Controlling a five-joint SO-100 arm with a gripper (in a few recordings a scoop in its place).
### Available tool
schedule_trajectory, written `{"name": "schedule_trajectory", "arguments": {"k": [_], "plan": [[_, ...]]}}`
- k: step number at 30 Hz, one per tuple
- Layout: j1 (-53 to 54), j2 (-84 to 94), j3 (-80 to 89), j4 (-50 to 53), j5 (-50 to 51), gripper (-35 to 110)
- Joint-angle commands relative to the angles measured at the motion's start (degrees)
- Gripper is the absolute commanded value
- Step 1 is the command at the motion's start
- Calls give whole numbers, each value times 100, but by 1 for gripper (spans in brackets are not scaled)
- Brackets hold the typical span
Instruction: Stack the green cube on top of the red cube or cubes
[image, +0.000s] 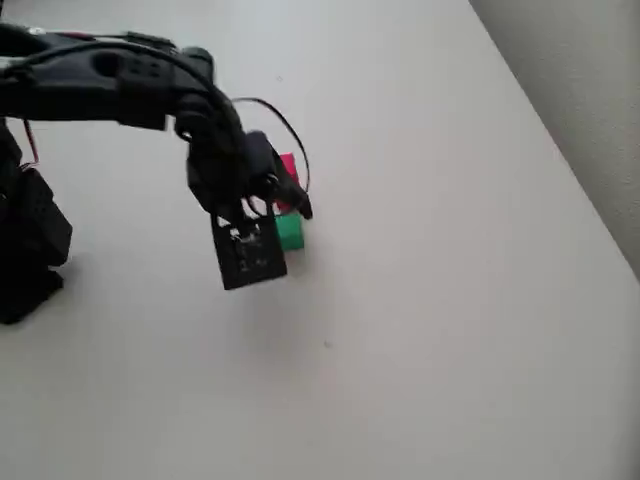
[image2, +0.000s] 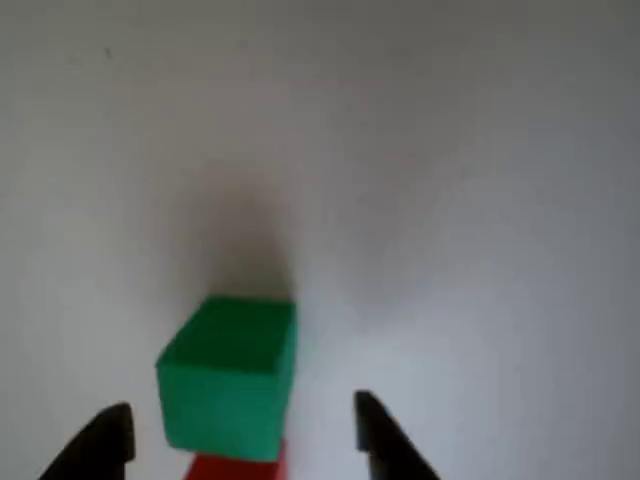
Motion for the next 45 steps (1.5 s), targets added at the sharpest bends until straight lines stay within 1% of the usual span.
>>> {"name": "schedule_trajectory", "arguments": {"k": [1, 5, 8, 11, 15, 19, 25, 29, 37, 45], "plan": [[-53, -272, -624, -97, 62, 26], [-26, -492, -747, -167, 44, 19], [26, -686, -835, -202, 53, 7], [105, -782, -940, -167, 44, -1], [141, -624, -1318, 299, 26, -2], [88, -53, -1819, 976, 0, -2], [-396, 712, -2646, 2057, 26, -2], [-809, 940, -2918, 2443, 193, -2], [-1380, 861, -2918, 2558, 483, -2], [-1362, 501, -2918, 2303, 466, -2]]}}
